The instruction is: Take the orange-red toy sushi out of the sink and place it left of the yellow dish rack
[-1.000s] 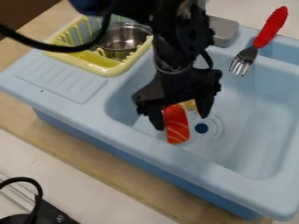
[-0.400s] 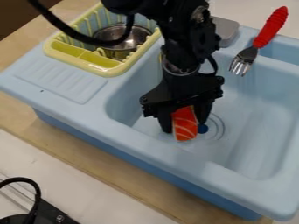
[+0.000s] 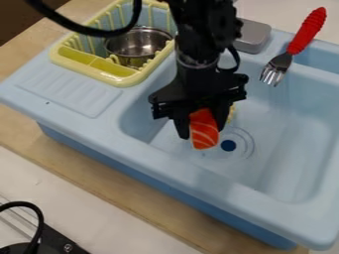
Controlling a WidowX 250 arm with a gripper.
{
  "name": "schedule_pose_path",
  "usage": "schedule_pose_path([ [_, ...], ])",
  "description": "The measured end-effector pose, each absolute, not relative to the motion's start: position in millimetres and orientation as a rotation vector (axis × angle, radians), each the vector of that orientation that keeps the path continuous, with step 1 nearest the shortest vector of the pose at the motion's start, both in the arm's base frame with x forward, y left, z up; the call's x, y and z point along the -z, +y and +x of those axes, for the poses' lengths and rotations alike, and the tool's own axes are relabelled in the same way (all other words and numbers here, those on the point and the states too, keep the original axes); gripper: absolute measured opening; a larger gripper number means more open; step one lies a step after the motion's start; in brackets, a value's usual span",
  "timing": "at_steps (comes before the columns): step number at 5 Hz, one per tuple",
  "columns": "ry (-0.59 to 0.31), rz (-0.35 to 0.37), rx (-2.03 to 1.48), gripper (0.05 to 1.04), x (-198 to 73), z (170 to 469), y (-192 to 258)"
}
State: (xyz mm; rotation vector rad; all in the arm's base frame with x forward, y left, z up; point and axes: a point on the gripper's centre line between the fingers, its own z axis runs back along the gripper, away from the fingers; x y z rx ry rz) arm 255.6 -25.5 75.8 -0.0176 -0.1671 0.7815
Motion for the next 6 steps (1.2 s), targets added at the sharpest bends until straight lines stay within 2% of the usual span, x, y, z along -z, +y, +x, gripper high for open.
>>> schedule_pose_path([
  [2, -0.136, 0.009, -0.84, 0.556, -135.4, 235.8, -17.6],
  [3, -0.135, 0.079, -0.93, 0.556, -154.8, 221.0, 6.5],
  [5, -0.046, 0.137, -1.107, 0.556, -147.6, 188.6, 76.6],
  [6, -0.029, 0.147, -0.952, 0.556, -142.6, 176.9, 103.2],
])
